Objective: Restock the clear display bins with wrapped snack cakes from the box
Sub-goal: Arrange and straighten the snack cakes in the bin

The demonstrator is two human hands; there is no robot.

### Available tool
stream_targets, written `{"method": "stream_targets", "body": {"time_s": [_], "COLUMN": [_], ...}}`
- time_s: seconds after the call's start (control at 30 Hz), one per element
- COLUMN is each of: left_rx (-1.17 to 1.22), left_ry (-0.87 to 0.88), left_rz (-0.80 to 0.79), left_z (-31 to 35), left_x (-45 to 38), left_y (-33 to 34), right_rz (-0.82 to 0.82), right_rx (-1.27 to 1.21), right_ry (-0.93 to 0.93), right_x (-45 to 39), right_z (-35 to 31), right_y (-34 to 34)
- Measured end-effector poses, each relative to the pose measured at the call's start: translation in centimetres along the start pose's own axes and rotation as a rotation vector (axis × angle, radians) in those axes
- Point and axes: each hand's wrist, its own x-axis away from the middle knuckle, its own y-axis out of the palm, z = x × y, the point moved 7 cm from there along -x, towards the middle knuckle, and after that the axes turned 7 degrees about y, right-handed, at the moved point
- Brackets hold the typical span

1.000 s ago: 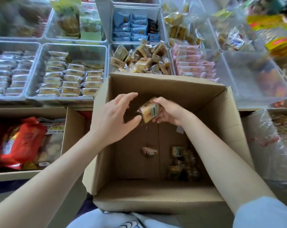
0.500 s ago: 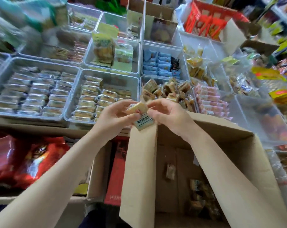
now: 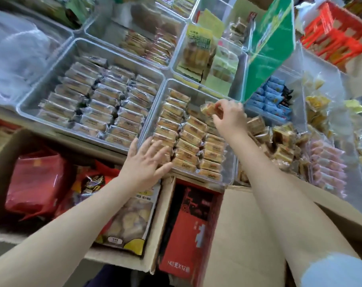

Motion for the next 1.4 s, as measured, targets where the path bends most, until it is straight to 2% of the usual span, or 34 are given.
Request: {"method": "stream_targets", "body": {"time_s": [0.13,0.2,0.3,0.37,0.53,0.63,0.73,0.83,0.9,1.03,1.1,1.17,1.23,1.3,1.33,1.4], "left_rx": [0.005,0.003,0.011,0.031,0.048,0.034,0.026,-0.002,0.002,0.033,0.054,0.188,0.522,0.873,0.958,0.963], "left_ry": [0.035,0.044,0.058,0.068,0.065,0.058,0.048,0.035,0.025,-0.087,-0.121,-0.058,0.021,0.065,0.093,0.163], "left_rz": [0.025,0.033,0.032,0.036,0.042,0.032,0.008,0.002,-0.002,-0.039,0.004,0.141,0.209,0.163,0.147,0.146], "left_z": [-0.2,-0.2,-0.2,-0.2,-0.1,0.0,0.1,0.2,0.3,0.7,3.1,8.4,15.3,22.1,25.0,29.3], "left_x": [0.0,0.0,0.0,0.0,0.0,0.1,0.2,0.3,0.3,0.2,0.3,1.0,2.6,4.5,5.5,6.8], "left_y": [-0.1,0.0,0.1,0.0,0.1,-0.1,-0.2,-0.4,-0.6,-1.1,-1.5,-2.6,-3.4,-2.9,-2.5,-1.1], "right_rz": [-0.078,-0.190,-0.320,-0.377,-0.334,-0.319,-0.375,-0.442,-0.422,-0.369,-0.349,-0.383,-0.539,-0.743,-0.813,-0.825], "right_rx": [0.084,0.006,-0.228,-0.263,-0.299,-0.213,0.001,0.109,0.069,-0.243,-0.423,-0.620,-0.902,-1.138,-1.146,-1.028], "right_ry": [0.074,0.109,0.256,0.325,0.272,0.204,0.177,0.168,0.137,-0.007,-0.075,-0.067,0.014,0.122,0.165,0.282], "right_x": [-3.1,-3.9,-4.4,-4.3,-4.2,-4.1,-3.3,-2.0,-0.4,5.8,10.8,15.7,20.2,24.0,25.5,27.5], "right_z": [-0.6,-0.6,0.2,0.5,-1.2,-2.1,-2.0,-2.1,-2.1,-1.1,0.9,4.2,8.4,12.8,15.0,19.3], "right_y": [5.4,8.0,10.6,11.7,13.3,13.4,13.0,11.2,8.3,-1.6,-7.0,-10.9,-12.7,-12.5,-11.9,-9.3]}}
